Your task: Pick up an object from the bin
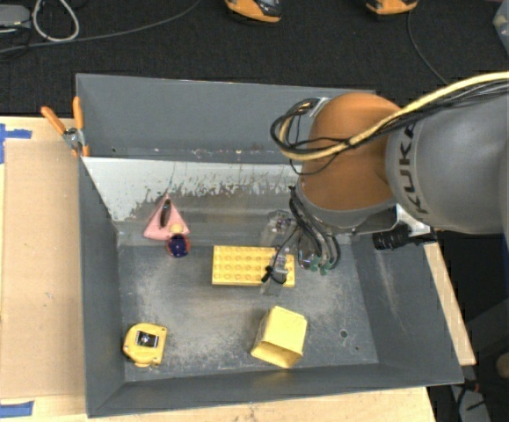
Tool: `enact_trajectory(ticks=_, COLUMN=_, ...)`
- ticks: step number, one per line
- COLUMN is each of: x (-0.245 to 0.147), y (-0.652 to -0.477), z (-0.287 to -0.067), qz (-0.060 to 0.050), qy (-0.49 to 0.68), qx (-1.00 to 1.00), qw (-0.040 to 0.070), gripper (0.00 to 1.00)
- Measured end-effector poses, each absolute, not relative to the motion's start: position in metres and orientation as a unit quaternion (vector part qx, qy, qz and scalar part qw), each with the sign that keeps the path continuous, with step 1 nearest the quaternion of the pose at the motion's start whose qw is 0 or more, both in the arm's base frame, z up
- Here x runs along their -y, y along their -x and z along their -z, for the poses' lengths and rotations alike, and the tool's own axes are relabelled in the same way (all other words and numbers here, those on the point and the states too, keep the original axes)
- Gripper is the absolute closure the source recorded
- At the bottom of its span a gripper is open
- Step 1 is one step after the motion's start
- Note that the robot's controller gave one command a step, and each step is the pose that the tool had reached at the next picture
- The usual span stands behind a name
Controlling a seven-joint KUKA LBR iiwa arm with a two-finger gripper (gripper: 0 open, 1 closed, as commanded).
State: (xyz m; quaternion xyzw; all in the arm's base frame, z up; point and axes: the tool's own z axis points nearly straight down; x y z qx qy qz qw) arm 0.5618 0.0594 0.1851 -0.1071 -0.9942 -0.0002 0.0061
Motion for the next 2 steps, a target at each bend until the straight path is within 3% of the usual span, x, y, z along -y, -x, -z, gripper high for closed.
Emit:
enact_trajectory(ticks=1, x=-0.081, y=-0.583, z=-0.152, qz=0.003, qy=0.122, qx=0.993, qw=0.003, gripper=1.0)
enact_trajectory(ticks=2, x=-0.105, y=-0.546, z=-0.132, qz=0.002, qy=-0.033, qx=0.999, qw=0.004, gripper=0.0)
